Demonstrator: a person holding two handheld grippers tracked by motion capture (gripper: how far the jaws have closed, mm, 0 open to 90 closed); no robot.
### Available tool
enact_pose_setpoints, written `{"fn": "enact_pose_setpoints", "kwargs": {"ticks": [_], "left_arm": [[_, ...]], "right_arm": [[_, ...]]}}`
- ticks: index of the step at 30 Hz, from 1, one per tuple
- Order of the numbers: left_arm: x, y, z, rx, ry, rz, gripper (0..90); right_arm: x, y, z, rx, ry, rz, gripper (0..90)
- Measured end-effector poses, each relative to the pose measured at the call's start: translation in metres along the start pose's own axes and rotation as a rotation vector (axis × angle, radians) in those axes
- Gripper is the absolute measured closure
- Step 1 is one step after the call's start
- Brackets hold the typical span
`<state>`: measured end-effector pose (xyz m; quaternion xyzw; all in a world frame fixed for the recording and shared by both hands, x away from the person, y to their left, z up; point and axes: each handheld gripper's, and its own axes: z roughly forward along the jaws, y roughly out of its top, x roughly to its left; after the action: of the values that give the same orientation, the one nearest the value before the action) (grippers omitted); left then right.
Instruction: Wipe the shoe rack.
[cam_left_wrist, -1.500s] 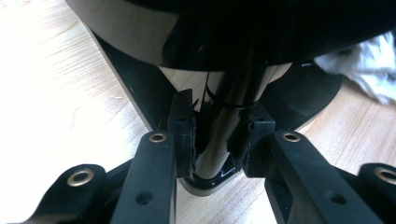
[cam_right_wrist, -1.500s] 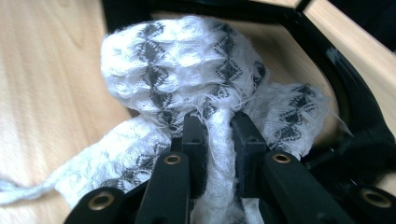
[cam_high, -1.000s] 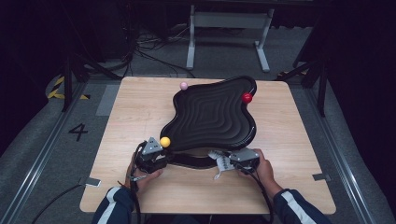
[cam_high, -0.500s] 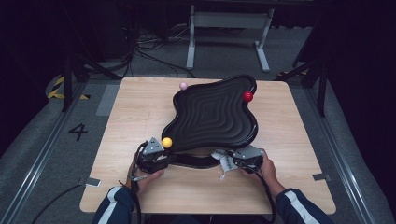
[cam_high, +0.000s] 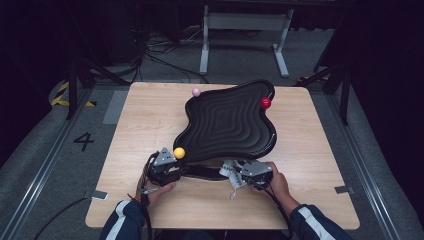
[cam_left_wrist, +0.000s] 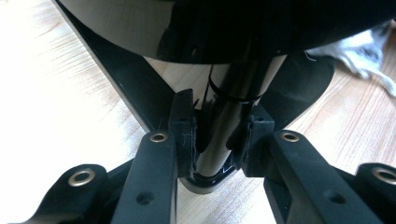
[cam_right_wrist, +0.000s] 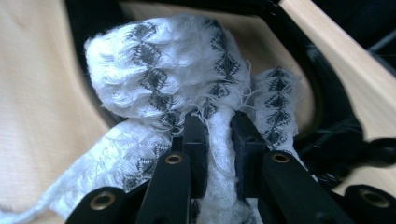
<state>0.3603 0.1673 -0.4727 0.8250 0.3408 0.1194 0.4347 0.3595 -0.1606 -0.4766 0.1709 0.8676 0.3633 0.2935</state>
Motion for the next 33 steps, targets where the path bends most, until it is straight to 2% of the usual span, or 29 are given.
{"fn": "enact_pose_setpoints", "kwargs": {"ticks": [2, 4, 7, 11, 13, 15, 18, 22, 26, 27, 29, 33], "left_arm": [[0.000, 0.000, 0.000, 0.000, -0.001, 0.000, 71.9], [0.000, 0.000, 0.000, 0.000, -0.003, -0.001, 71.9], [0.001, 0.000, 0.001, -0.005, -0.007, 0.000, 71.8], [0.000, 0.000, 0.001, -0.004, -0.009, -0.007, 71.9], [-0.001, 0.000, 0.001, 0.004, -0.007, -0.001, 71.8], [-0.001, 0.000, 0.001, 0.003, -0.007, 0.000, 71.9], [-0.001, 0.000, 0.002, 0.002, -0.007, -0.001, 71.9], [-0.002, 0.000, 0.001, 0.004, -0.009, -0.004, 71.9], [-0.002, 0.000, 0.002, -0.002, -0.019, -0.002, 71.8], [-0.002, 0.000, 0.002, 0.002, -0.019, 0.001, 71.8], [-0.003, 0.000, 0.002, 0.012, -0.022, 0.004, 71.8], [-0.004, 0.000, 0.002, 0.003, -0.023, 0.000, 71.8]], "right_arm": [[-0.003, -0.001, 0.001, 0.003, -0.015, 0.004, 78.8], [-0.015, -0.006, 0.001, 0.009, -0.060, 0.026, 78.8], [-0.024, -0.010, 0.000, 0.018, -0.095, 0.040, 78.9], [-0.036, -0.015, -0.001, 0.038, -0.109, 0.083, 78.6], [-0.039, -0.017, -0.002, 0.035, -0.109, 0.115, 78.5], [-0.040, -0.018, -0.002, 0.035, -0.109, 0.123, 78.6], [-0.038, -0.018, -0.002, 0.031, -0.102, 0.130, 79.0], [-0.032, -0.016, -0.003, 0.003, -0.061, 0.156, 78.8], [-0.025, -0.013, -0.004, -0.005, -0.043, 0.136, 77.9], [-0.022, -0.011, -0.004, -0.003, -0.032, 0.119, 77.6], [-0.016, -0.009, -0.003, -0.008, -0.016, 0.116, 77.6], [0.000, -0.002, 0.001, -0.020, 0.028, 0.086, 78.4]]}}
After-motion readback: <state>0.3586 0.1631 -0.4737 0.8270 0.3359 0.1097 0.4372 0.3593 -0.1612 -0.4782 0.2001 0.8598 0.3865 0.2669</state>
